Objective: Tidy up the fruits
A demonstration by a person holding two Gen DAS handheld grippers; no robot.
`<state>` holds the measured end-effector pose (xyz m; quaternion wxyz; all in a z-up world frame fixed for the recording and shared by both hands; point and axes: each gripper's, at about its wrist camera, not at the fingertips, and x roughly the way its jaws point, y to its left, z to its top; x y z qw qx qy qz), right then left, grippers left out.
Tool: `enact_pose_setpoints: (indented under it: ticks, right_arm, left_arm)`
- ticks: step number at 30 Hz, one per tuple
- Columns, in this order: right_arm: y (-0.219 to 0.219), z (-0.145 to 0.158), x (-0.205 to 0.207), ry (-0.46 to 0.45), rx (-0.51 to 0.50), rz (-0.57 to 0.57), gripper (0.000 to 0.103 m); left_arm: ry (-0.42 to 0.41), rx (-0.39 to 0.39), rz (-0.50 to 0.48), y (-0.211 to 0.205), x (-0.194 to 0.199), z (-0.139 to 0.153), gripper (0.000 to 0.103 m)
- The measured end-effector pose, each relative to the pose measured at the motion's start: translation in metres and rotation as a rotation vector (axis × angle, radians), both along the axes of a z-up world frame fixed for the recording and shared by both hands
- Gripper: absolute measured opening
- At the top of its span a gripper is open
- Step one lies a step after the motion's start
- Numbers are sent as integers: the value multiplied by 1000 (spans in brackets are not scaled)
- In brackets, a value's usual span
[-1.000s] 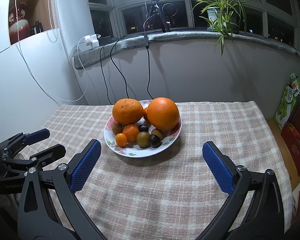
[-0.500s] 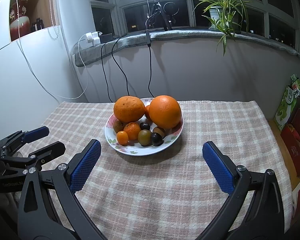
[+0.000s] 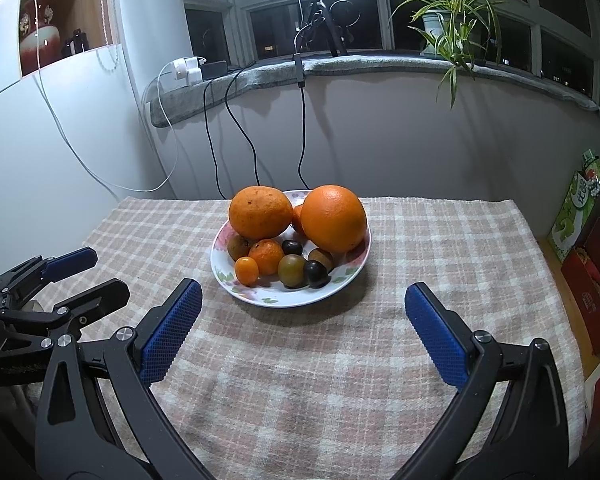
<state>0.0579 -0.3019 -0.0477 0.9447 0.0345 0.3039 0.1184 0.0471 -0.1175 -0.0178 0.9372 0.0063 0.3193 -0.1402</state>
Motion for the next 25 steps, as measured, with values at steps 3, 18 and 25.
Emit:
enact_pose_setpoints:
  ticks: [3,18,25]
  right_arm:
    - [0,0,1,1,0,3,103]
    - [0,-2,3,19,-5,3,103]
    - [-1,-5,5,26,-9,-4,103]
  left_arm:
    - [0,-1,1,0,0,0,82]
    - [-13,-1,-10,1,-1,1,82]
    - [-15,2,-15,1,-1,0,82]
